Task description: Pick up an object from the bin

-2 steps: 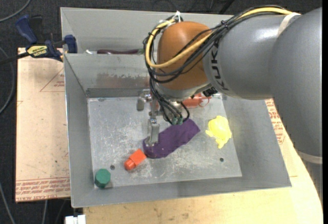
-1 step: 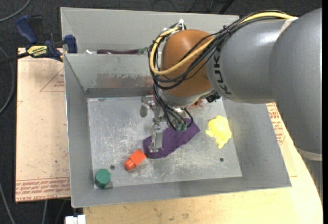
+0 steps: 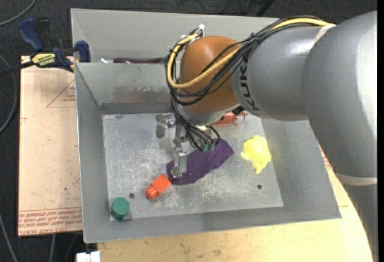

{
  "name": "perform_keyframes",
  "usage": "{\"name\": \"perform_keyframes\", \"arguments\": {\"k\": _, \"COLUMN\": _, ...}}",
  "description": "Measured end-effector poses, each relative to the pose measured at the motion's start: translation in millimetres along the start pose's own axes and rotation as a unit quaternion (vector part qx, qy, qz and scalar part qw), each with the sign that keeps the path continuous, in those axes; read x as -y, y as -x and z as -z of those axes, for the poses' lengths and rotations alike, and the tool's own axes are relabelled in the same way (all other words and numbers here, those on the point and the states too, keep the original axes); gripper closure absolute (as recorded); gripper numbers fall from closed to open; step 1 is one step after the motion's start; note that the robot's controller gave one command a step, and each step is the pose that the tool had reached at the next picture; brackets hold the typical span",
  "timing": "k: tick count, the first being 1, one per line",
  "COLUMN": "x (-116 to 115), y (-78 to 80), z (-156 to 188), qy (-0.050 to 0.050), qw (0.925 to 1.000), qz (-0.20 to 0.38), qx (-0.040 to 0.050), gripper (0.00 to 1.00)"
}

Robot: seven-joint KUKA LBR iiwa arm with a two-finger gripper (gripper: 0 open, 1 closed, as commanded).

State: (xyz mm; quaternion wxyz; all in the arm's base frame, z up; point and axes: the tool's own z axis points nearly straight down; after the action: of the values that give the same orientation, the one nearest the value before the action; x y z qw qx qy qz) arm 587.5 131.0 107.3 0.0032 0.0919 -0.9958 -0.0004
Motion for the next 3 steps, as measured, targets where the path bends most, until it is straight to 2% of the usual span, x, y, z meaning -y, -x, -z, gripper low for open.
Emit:
{"name": "perform_keyframes", "arguments": {"k": 1, "x": 43, "y": -71.7, "z": -38, "qy": 0.001, "qw": 0.9922, "qz": 0.124, "qx": 0.0034, "gripper": 1.0}}
{"name": "perform_keyframes", "arguments": {"k": 2, "x": 43, "y": -71.7, "z": -38, "qy": 0.001, "qw": 0.9922, "qz": 0.124, "qx": 0.0034, "gripper": 1.0}}
{"name": "perform_keyframes", "arguments": {"k": 3, "x": 43, "y": -73.8, "z": -6, "qy": 0.002, "qw": 0.993, "qz": 0.118, "qx": -0.0011, "gripper": 1.0}}
